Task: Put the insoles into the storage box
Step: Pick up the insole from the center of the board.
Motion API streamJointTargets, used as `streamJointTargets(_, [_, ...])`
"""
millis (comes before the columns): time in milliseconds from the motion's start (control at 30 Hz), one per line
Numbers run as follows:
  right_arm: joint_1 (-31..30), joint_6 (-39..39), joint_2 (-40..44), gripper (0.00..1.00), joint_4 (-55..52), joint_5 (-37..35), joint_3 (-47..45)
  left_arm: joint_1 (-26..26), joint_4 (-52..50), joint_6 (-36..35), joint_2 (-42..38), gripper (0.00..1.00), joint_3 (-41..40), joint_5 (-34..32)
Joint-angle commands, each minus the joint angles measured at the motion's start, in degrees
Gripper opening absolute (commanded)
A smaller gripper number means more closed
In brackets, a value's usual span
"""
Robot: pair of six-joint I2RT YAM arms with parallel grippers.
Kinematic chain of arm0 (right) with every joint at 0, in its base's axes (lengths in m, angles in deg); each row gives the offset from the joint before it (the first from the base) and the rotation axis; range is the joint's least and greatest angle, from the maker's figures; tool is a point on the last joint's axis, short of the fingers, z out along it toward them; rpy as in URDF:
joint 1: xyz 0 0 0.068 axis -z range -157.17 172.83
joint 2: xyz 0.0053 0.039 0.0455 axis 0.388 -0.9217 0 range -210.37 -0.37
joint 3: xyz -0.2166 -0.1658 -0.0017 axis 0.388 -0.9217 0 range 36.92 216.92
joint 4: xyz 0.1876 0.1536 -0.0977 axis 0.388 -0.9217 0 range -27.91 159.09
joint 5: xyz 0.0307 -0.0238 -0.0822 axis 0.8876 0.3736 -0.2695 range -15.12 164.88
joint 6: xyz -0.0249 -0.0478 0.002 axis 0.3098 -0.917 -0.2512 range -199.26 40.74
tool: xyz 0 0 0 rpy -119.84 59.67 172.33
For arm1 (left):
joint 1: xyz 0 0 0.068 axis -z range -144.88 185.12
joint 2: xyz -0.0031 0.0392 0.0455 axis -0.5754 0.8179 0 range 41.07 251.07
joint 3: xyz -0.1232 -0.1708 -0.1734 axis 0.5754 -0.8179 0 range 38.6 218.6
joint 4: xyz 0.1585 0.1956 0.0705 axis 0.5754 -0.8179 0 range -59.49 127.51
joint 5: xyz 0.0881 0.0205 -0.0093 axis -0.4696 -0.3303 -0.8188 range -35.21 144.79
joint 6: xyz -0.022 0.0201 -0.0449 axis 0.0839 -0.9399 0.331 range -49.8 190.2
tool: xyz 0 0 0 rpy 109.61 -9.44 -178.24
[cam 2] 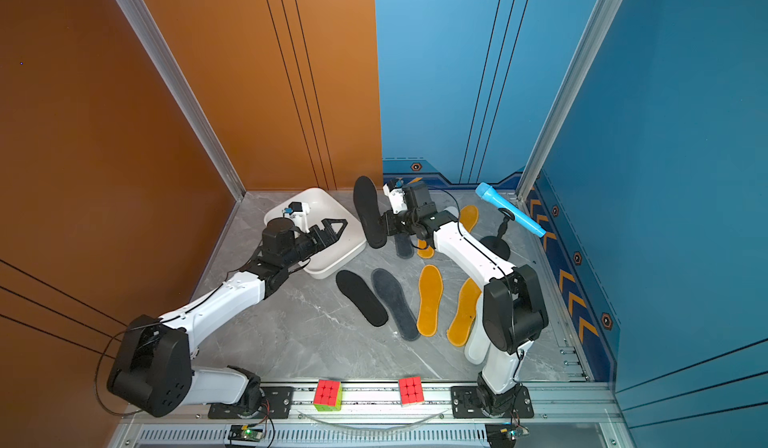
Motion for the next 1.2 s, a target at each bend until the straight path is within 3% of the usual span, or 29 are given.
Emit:
streamJointTargets(0, [-2.73,2.44,-1.67,0.0,2.18,4.07,1.83,0.27,0.88,0.32,-1.33,1.0,-0.36,-0.38])
streamJointTargets(300, [-8.69,4.3,-4.52,0.0,3.74,5.25,3.23,-2.65,0.97,3.34,-5.99,0.87,-6.72,-2.53])
streamJointTargets(367, [-9.25,5.02,-5.07,0.0,4.4,5.25,3.21,-3.67,0.67,4.87,-5.48,0.78,-7.07,-0.76])
streamJointTargets(567, [-9.52,5.65,-5.82,0.0,4.51,4.46,4.08,-5.19,-0.06,6.83,-4.7,0.63,-8.41,1.04])
streamJointTargets(1000, [-9.06,6.52,-9.21,0.0,5.5,6.66,6.26,-5.31,-0.08,7.84,-1.28,0.45,-6.44,3.9])
streamJointTargets(1167, [-9.01,6.89,-9.99,0.0,5.95,6.31,6.37,-5.3,-0.07,8.07,-0.98,0.32,-6.45,4.17])
